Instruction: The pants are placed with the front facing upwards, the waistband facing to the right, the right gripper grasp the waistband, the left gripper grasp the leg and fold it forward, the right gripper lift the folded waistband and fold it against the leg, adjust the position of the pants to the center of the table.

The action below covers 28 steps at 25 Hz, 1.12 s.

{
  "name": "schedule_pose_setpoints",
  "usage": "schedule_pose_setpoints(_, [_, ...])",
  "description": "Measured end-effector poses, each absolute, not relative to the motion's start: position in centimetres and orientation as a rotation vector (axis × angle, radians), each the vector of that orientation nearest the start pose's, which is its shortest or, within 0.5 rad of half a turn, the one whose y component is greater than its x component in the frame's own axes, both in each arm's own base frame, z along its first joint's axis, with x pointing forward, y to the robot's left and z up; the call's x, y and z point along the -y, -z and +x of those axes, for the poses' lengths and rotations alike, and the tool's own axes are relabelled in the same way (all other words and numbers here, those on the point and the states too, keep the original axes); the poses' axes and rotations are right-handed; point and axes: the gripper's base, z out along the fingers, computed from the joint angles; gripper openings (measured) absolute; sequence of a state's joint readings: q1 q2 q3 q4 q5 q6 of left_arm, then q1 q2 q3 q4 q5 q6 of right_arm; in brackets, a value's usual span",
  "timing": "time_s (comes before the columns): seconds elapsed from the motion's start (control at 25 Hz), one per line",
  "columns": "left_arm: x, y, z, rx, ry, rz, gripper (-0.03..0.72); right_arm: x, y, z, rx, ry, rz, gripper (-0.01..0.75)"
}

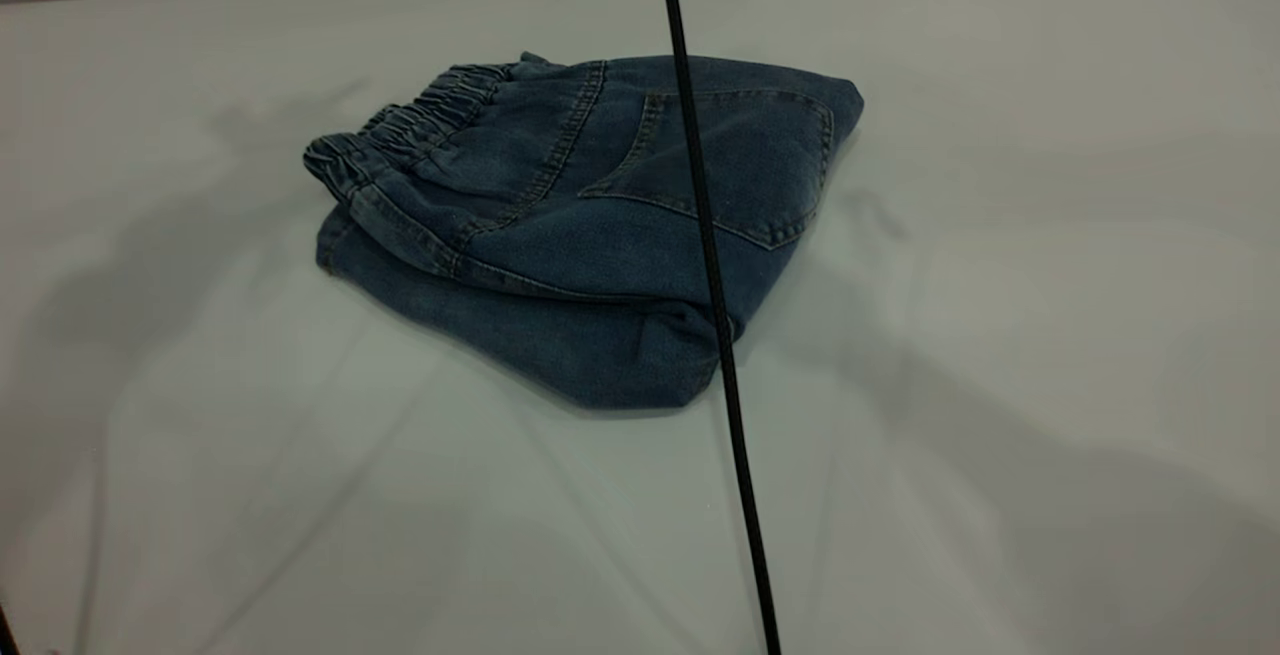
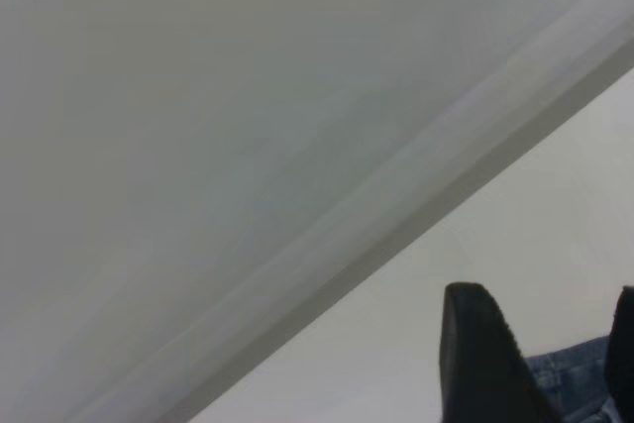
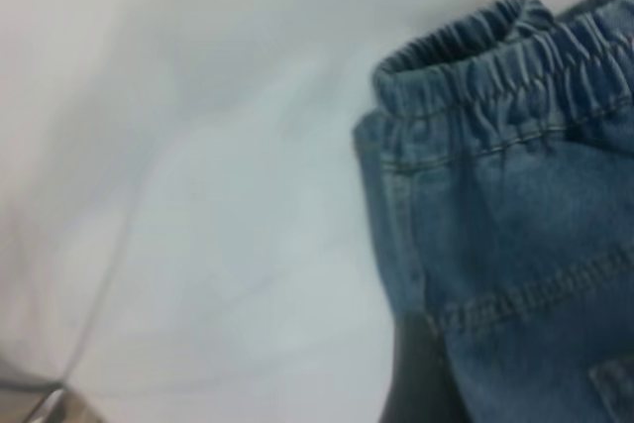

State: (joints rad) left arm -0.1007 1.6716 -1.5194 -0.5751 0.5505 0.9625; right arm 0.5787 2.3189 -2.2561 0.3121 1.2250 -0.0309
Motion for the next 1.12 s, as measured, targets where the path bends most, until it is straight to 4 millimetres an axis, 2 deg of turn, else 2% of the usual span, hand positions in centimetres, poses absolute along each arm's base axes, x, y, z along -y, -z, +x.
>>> schedule_pose_setpoints(0.16, [6.5,-36.2,38.9,-1.946,0.082,0.731,0.309,-28.2,-28.2,38.4,-2.702,-0.575,-0.775,0.402])
schedule_pose_setpoints(0.32, [6.4,-36.3,39.0,-1.938,0.075,0.721,0.309,-26.3,-28.8,35.5,-2.768,-0.556,-0.772,0.402])
schedule_pose_setpoints(0.48, [6.4,-36.3,39.0,-1.937,0.075,0.72,0.309,-25.2,-25.7,33.2,-2.926,-0.573,-0.718,0.381])
schedule_pose_setpoints(0.64, [6.4,-36.3,39.0,-1.937,0.076,0.72,0.309,-25.5,-20.8,32.6,-3.026,-0.684,-0.519,0.358])
schedule_pose_setpoints(0.72, [6.4,-36.3,39.0,-1.937,0.076,0.72,0.309,-26.1,-19.0,32.9,-3.009,-0.774,-0.364,0.353])
schedule_pose_setpoints(0.88, [6.5,-36.3,39.0,-1.937,0.078,0.718,0.309,-27.7,-16.2,35.7,-2.818,-0.889,-0.11,0.352])
schedule_pose_setpoints(1.12, [6.5,-36.3,39.0,-1.938,0.079,0.718,0.309,-29.2,-11.8,40.0,-2.662,-0.879,0.094,0.352])
